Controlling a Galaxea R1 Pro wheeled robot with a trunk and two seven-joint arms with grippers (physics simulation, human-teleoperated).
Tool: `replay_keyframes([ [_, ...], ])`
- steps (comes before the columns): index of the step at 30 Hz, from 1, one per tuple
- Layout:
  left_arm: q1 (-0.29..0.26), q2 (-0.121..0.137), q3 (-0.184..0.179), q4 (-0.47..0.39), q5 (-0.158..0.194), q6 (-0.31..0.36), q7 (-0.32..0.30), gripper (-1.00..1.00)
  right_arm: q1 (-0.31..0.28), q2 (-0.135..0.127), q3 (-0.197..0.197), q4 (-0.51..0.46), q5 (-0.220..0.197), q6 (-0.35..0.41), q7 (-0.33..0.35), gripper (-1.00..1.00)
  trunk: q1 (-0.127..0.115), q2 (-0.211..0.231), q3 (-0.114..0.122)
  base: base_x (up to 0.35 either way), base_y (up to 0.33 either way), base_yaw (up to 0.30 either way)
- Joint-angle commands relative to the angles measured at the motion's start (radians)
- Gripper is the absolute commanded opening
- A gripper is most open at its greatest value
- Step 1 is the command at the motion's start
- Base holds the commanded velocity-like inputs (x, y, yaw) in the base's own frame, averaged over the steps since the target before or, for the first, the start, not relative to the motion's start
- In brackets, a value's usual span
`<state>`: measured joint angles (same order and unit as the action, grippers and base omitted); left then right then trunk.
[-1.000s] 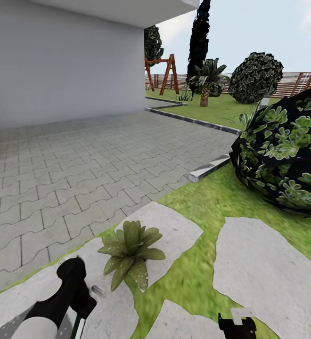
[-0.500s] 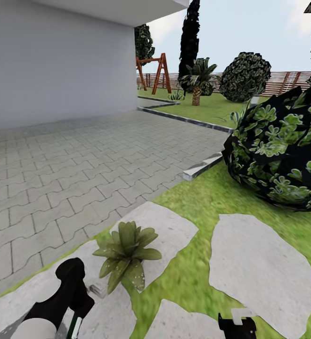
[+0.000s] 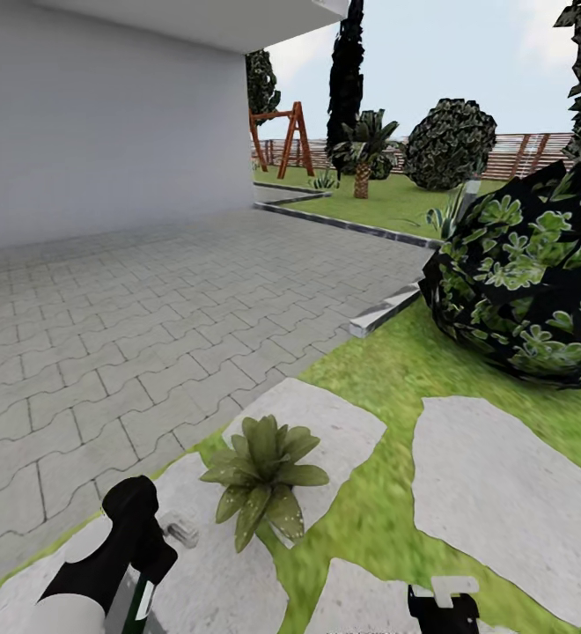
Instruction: Pick up the pesticide atomizer in the garden and spray insectifuge to fully cover both potted plants in the garden.
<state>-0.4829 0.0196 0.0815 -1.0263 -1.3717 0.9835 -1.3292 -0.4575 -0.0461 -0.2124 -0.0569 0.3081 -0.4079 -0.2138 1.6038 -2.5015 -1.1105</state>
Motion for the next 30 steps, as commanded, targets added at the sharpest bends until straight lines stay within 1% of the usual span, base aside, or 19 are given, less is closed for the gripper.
replay_keyframes([
  [1,0.000,-0.001,0.000,0.000,-0.008,0.009,-0.010,-1.00,-0.001,0.000,-0.007,0.002,0.011,-0.003,-0.004,1.00,0.000,0.000,-0.001,0.000,0.082,-0.251],
  [4,0.000,-0.005,-0.004,0.002,-0.006,0.009,-0.006,-1.00,0.000,0.000,-0.007,0.002,0.011,-0.003,-0.004,1.00,0.000,0.000,-0.001,0.000,0.028,-0.259],
  [5,0.000,-0.014,-0.004,0.003,0.001,0.009,0.005,-1.00,-0.001,0.001,-0.007,0.002,0.011,-0.003,-0.004,1.00,0.000,0.000,-0.001,0.000,0.007,-0.262],
  [6,0.000,-0.027,-0.006,0.002,0.005,0.009,0.026,-1.00,-0.001,0.001,-0.007,0.002,0.011,-0.003,-0.004,1.00,0.000,0.000,-0.001,0.000,0.004,-0.254],
  [8,-0.003,-0.057,-0.007,-0.001,0.009,0.009,0.090,-1.00,-0.001,0.002,-0.007,0.002,0.011,-0.003,-0.004,1.00,0.000,0.000,-0.001,0.000,0.002,-0.130],
  [9,-0.009,-0.081,-0.007,-0.002,0.012,0.009,0.131,-1.00,-0.001,0.002,-0.006,0.002,0.011,-0.003,-0.004,1.00,0.000,0.000,-0.001,0.000,0.000,-0.041],
  [10,-0.015,-0.094,-0.007,-0.002,0.018,0.010,0.145,-1.00,-0.001,0.001,-0.006,0.002,0.011,-0.003,-0.004,1.00,0.000,0.000,-0.001,0.000,0.000,-0.017],
  [11,-0.017,-0.098,-0.007,-0.002,0.023,0.010,0.146,-1.00,0.000,0.001,-0.006,0.002,0.011,-0.003,-0.004,1.00,0.000,0.000,-0.001,0.000,0.000,-0.011],
  [13,-0.035,-0.102,-0.009,-0.002,0.031,0.010,0.121,-1.00,0.000,0.000,-0.006,0.002,0.012,-0.003,-0.004,1.00,0.000,0.000,-0.001,0.000,0.000,-0.004],
  [16,-0.101,-0.097,-0.009,0.005,0.029,0.011,0.005,-1.00,-0.001,0.000,-0.005,0.002,0.012,-0.003,-0.004,1.00,0.000,0.000,-0.001,0.000,0.000,-0.001],
  [17,-0.129,-0.096,-0.009,0.009,0.020,0.012,-0.043,-1.00,-0.001,0.000,-0.005,0.002,0.012,-0.003,-0.004,1.00,0.000,0.000,-0.001,0.000,0.000,0.000],
  [18,-0.145,-0.097,-0.009,0.011,0.008,0.012,-0.066,-1.00,-0.001,0.000,-0.005,0.002,0.012,-0.003,-0.004,1.00,0.000,0.000,-0.001,0.000,0.000,0.000],
  [19,-0.176,-0.101,-0.008,0.017,-0.038,0.014,-0.100,-1.00,-0.001,0.000,-0.006,0.002,0.012,-0.003,-0.004,1.00,0.000,0.000,-0.001,0.000,0.000,0.000],
  [20,-0.192,-0.103,-0.007,0.026,-0.062,0.014,-0.118,-1.00,-0.001,0.000,-0.006,0.002,0.012,-0.003,-0.004,1.00,0.000,0.000,-0.001,0.000,0.000,0.000],
  [22,-0.245,-0.104,-0.007,0.077,-0.103,0.014,-0.179,-1.00,-0.001,0.000,-0.006,0.002,0.012,-0.003,-0.004,1.00,0.000,0.000,-0.001,0.000,0.000,0.000],
  [24,-0.265,-0.102,-0.007,0.105,-0.117,0.014,-0.205,-1.00,-0.001,0.000,-0.006,0.002,0.012,-0.003,-0.004,1.00,0.000,0.000,-0.001,0.000,0.000,0.000],
  [26,-0.271,-0.097,-0.008,0.107,-0.120,0.014,-0.216,-1.00,-0.001,0.000,-0.007,0.002,0.011,-0.003,-0.004,1.00,0.000,0.000,-0.001,0.000,0.000,0.000],
  [30,-0.272,-0.096,-0.006,0.100,-0.122,0.018,-0.223,-1.00,-0.001,0.000,-0.007,0.002,0.011,-0.003,-0.004,1.00,0.000,0.000,-0.001,-0.064,0.022,0.000],
])
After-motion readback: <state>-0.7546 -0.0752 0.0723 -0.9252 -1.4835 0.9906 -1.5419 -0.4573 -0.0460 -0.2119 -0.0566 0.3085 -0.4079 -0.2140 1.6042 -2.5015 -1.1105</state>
